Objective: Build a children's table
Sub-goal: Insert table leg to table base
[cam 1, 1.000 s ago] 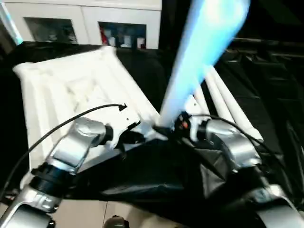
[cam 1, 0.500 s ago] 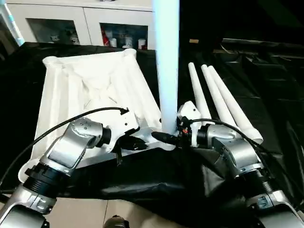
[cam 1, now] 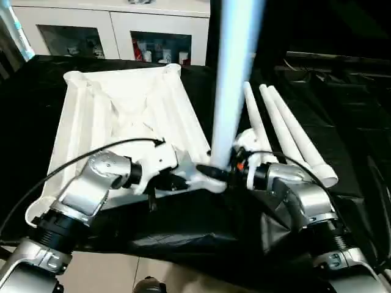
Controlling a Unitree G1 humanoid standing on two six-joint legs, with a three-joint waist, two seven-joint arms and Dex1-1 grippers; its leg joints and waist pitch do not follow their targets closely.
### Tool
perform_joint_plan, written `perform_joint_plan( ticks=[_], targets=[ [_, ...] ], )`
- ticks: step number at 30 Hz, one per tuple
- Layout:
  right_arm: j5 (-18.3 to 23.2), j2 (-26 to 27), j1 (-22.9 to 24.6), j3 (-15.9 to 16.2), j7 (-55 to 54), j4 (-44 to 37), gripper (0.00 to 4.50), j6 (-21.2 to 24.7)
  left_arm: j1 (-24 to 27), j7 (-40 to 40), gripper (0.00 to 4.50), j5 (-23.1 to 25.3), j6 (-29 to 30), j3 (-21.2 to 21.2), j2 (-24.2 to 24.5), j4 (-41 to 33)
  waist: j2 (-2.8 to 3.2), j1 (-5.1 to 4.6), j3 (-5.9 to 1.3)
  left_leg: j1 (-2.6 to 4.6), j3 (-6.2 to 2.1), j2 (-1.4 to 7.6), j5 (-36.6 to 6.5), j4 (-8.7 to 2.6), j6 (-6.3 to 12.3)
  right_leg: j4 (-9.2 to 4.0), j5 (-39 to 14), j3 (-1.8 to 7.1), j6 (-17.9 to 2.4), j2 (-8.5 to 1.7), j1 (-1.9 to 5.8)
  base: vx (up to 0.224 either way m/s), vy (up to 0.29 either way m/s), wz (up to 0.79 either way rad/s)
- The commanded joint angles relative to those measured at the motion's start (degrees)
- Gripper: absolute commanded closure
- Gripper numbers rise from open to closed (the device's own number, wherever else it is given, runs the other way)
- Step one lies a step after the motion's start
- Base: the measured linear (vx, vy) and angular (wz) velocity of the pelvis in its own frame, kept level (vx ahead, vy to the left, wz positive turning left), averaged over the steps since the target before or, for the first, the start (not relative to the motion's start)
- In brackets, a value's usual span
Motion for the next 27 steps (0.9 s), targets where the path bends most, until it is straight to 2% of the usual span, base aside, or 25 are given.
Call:
perform_joint_plan(
  ticks=[1,5,12,15,17,19,22,23,26,27],
  targets=[
    [4.4,0.4,-1.7,-2.5,0.6,-0.3,1.78,2.5,-1.2,0.9,4.50,0.6,-2.4,0.1,0.2,-0.3,0.78,-0.09,-4.49,1.99,-0.49,1.89,-12.0,-3.95,-1.23,-3.42,-1.7,1.95,-13.4,-3.95,2.58,0.000,0.000,0.00],
    [6.3,-0.2,-2.4,-3.6,2.0,0.6,1.80,5.1,-1.4,1.0,4.50,0.7,-2.9,-0.2,-0.2,0.5,0.68,-0.15,-4.52,2.03,-0.39,1.87,-11.7,-3.86,-0.98,-3.40,-1.7,1.95,-13.3,-3.99,2.60,0.000,0.000,0.00],
    [6.2,-0.4,-3.1,-5.4,0.6,3.4,1.80,5.9,-1.6,1.9,4.50,2.7,-4.7,-1.6,-0.8,2.8,0.67,-0.10,-4.55,1.95,-0.35,1.83,-11.0,-3.77,-1.25,-3.39,-1.6,1.93,-13.5,-4.04,2.62,0.000,0.000,0.00],
    [7.6,-0.5,-3.2,-5.8,0.2,2.3,1.80,7.1,-2.4,5.0,4.50,2.9,-6.1,-0.2,-1.8,4.3,0.78,-0.04,-4.63,2.00,-0.35,1.87,-11.0,-3.71,-1.25,-3.31,-1.2,1.91,-13.5,-4.05,2.65,0.000,0.000,0.00],
    [7.9,-0.6,-3.2,-5.8,0.2,2.2,1.80,7.3,-2.7,5.6,4.06,2.7,-6.1,0.3,-2.2,4.8,0.63,-0.04,-4.62,1.96,-0.37,1.85,-11.3,-3.75,-1.33,-3.35,-1.5,1.88,-13.5,-4.10,2.73,0.000,0.000,0.00],
    [8.3,-1.0,-3.3,-5.8,0.4,1.2,1.80,8.0,-3.3,4.7,3.95,0.1,-5.4,2.7,-2.3,4.0,0.82,-0.07,-4.68,2.00,-0.36,1.86,-11.1,-3.68,-1.32,-3.37,-1.3,1.90,-13.6,-4.14,2.71,0.000,0.000,0.00],
    [8.2,-1.2,-3.4,-5.9,0.3,0.3,1.80,8.7,-4.7,3.5,3.75,-6.4,-3.5,8.4,-3.3,2.8,0.70,0.02,-4.67,1.96,-0.32,1.74,-10.6,-3.60,-1.47,-3.10,-0.1,1.76,-14.6,-3.99,2.73,0.000,0.000,0.00],
    [8.2,-1.2,-3.4,-5.9,0.3,0.3,1.80,8.7,-4.7,3.5,3.61,-6.4,-3.5,8.4,-3.3,2.8,0.67,0.02,-4.65,2.04,-0.27,1.70,-11.0,-3.55,-1.47,-3.14,-0.5,1.75,-14.9,-4.01,2.68,0.000,0.000,0.00],
    [7.7,-1.5,-3.6,-5.4,0.1,-0.2,1.80,9.1,-5.7,0.0,3.47,-11.5,-0.2,10.9,-2.5,1.5,0.61,0.11,-4.57,2.02,-0.21,1.69,-11.1,-3.55,-1.47,-3.16,-2.2,1.79,-14.7,-4.06,2.69,0.000,0.000,0.00],
    [7.5,-1.6,-3.6,-4.9,0.2,-0.6,1.80,9.2,-5.8,-0.7,3.27,-12.5,0.6,11.2,-2.1,1.2,0.67,0.08,-4.56,2.01,-0.17,1.73,-10.8,-3.56,-1.40,-3.12,-2.2,1.78,-14.4,-3.88,2.59,0.000,0.000,0.00]
  ],
)
